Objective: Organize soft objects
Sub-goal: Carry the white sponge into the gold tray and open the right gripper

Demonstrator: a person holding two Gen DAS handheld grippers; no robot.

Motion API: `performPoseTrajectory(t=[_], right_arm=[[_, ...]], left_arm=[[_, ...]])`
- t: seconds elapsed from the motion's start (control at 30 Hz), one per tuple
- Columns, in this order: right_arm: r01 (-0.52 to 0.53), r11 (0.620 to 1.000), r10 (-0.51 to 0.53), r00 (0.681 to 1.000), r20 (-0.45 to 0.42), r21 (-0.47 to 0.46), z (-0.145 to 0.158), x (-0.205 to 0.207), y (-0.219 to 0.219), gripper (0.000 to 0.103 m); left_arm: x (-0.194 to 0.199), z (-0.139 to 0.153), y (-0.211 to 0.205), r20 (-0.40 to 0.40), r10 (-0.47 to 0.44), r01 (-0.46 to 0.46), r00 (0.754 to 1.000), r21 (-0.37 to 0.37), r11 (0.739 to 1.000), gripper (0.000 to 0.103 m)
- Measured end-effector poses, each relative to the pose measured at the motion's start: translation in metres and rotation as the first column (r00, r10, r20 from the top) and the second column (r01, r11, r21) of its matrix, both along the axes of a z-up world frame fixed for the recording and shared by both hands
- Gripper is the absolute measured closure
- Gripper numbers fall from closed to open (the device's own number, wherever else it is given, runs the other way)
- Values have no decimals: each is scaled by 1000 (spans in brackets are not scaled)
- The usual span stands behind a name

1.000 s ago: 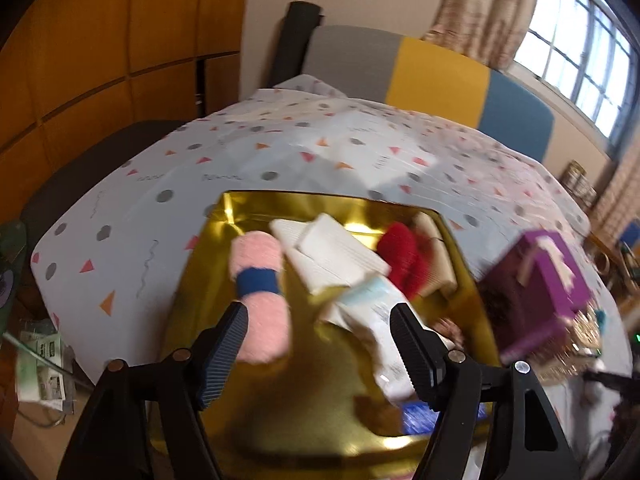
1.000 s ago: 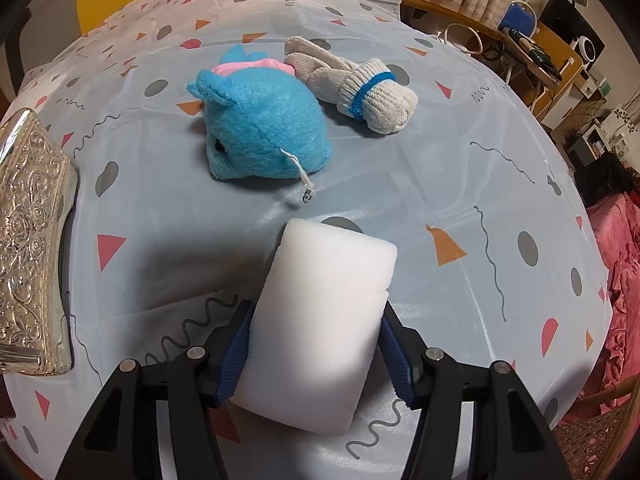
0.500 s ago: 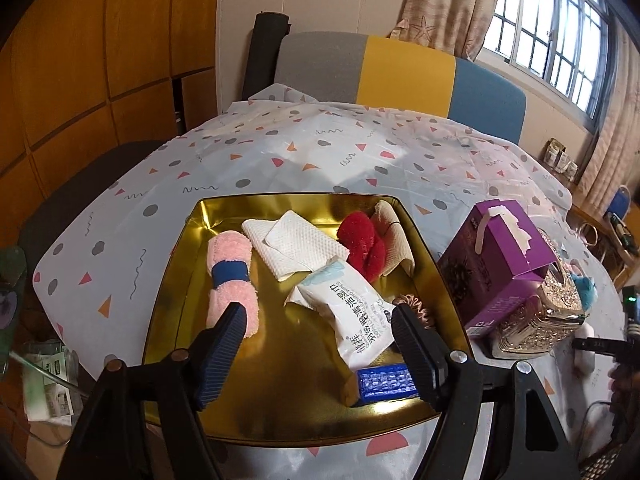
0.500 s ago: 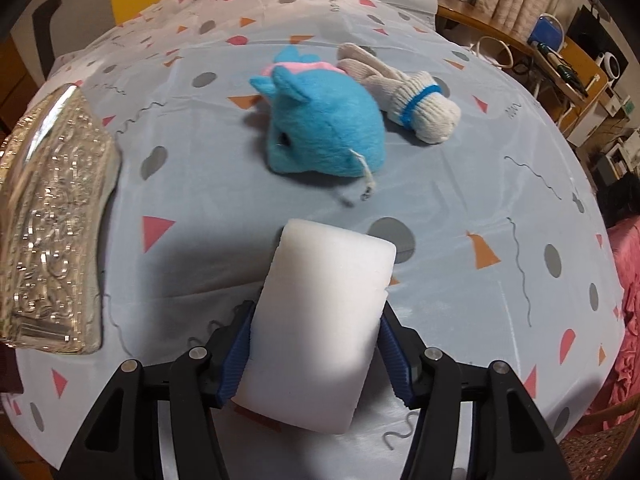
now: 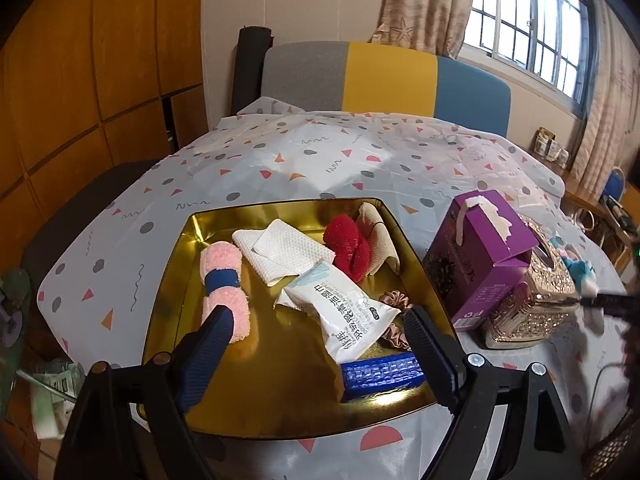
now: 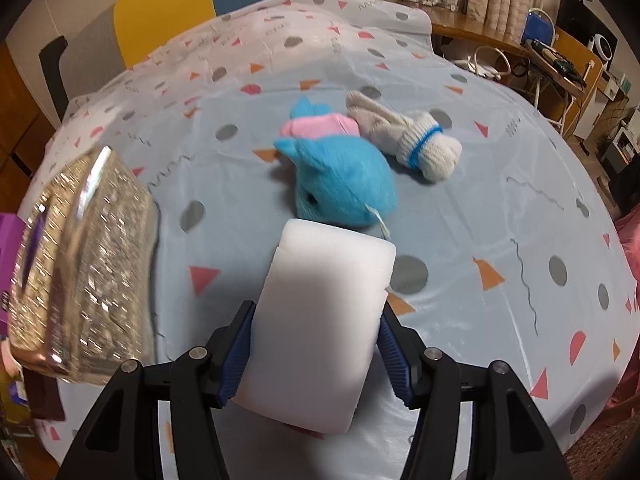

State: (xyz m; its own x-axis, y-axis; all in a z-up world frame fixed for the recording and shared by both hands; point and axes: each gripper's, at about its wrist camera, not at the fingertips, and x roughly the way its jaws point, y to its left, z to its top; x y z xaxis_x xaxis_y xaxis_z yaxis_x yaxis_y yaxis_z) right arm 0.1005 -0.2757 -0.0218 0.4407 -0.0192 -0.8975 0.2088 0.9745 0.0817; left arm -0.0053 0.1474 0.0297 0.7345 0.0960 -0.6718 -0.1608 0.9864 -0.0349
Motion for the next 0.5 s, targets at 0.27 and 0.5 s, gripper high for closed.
performPoseTrajectory(t=[0.27, 0.5], right_arm=[[-78, 997, 78, 989, 127, -6, 60, 28, 36, 44], [-149, 987, 157, 967, 199, -52, 101, 67, 77, 44]], left_arm=[[-1, -2, -4, -14, -3, 3, 1000, 19, 1000, 7], [-3, -4, -3, -19, -7, 7, 1000, 13, 1000, 4]])
